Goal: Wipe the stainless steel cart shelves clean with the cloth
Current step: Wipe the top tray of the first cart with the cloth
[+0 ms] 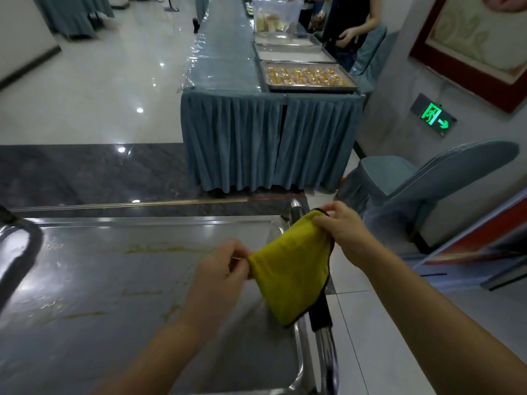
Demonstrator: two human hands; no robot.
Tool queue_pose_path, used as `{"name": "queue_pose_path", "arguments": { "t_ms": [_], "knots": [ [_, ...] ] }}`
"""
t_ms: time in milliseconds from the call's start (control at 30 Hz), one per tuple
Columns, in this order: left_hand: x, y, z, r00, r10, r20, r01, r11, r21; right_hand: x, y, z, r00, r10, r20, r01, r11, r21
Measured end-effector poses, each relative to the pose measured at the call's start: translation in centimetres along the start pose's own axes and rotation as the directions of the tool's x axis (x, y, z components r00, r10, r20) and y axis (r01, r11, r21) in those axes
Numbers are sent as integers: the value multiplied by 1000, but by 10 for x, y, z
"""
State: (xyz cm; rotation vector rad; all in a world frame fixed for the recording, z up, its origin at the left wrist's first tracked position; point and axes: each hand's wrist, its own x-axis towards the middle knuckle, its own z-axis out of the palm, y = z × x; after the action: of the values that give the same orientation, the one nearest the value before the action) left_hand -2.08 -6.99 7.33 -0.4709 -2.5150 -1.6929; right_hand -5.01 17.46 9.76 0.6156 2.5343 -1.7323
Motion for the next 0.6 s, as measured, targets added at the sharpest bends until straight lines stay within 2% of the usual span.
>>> {"name": "queue_pose_path", "arguments": {
  "t_ms": [100,200,267,333,400,467,500,533,567,600],
  "knots": [
    [9,12,-28,995,-80,-61,70,986,-155,-29,-28,3,997,-74,10,70,967,247],
    [14,22,-55,984,-170,-48,151,951,-271,-58,-51,11,987,-130,95,92,940,330],
    [13,29,-73,978,-203,-56,176,935,-309,-74,-60,17,973,-155,169,123,974,190],
    [8,33,-89,971,-233,-58,199,916,-347,-85,-65,26,959,-219,178,246,958,-146],
    [3,35,-101,961,-274,-33,241,891,-385,-92,-66,38,924,-360,132,378,793,-479],
    [-6,33,-111,939,-343,19,314,836,-449,-103,-67,52,854,-510,107,433,580,-690],
    [-10,31,-114,923,-382,50,356,797,-487,-108,-66,56,826,-554,106,439,514,-738],
    [-15,29,-117,906,-415,81,393,755,-525,-114,-65,60,812,-575,102,443,491,-750],
    [-20,27,-120,892,-440,106,420,718,-555,-119,-63,63,816,-569,103,447,507,-737],
    [-26,25,-121,880,-458,124,439,687,-579,-126,-60,65,842,-530,103,443,570,-692]
  ]
}}
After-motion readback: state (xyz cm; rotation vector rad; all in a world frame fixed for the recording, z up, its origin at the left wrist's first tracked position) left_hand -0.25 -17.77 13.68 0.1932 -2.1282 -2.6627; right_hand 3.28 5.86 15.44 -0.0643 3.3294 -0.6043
